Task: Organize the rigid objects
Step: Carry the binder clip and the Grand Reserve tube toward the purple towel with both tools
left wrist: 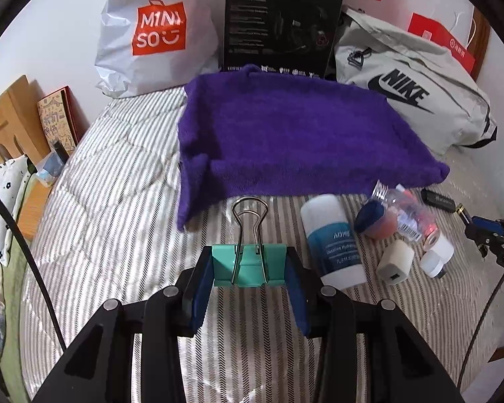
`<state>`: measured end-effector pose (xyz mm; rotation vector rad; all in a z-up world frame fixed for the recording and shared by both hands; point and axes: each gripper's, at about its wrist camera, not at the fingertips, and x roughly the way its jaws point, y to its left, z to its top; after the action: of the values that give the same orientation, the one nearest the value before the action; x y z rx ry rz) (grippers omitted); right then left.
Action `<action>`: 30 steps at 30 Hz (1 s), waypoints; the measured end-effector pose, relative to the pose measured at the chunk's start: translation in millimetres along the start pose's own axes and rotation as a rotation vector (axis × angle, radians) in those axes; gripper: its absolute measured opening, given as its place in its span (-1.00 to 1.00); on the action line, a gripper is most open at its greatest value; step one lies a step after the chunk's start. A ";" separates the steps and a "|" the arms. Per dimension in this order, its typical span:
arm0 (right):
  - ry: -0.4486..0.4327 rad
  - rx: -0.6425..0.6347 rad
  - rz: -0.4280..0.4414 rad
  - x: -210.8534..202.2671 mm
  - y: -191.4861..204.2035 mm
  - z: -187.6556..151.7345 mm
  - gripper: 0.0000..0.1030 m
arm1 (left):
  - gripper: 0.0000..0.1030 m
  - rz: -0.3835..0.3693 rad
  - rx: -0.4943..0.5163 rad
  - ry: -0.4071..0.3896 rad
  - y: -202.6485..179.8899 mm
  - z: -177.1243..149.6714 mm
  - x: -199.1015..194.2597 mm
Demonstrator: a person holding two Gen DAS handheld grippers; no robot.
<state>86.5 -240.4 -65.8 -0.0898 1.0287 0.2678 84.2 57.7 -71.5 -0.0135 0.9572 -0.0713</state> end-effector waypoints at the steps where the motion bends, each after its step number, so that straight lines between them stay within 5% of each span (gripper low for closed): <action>1: 0.003 0.001 0.006 1.1 -0.3 3.2 -0.55 | -0.25 0.003 -0.006 -0.004 1.9 3.0 -2.0; 19: -0.022 -0.007 0.067 -1.7 3.1 34.1 -0.55 | -0.25 -0.002 -0.023 -0.042 2.1 38.1 -15.8; 30: -0.069 0.012 0.073 6.2 -5.8 83.0 -0.55 | -0.24 -0.035 0.004 -0.061 -5.8 91.6 6.2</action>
<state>160.2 -228.4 -28.6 -0.0315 0.9658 0.3290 162.4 49.7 -23.5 -0.0286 0.8957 -0.1048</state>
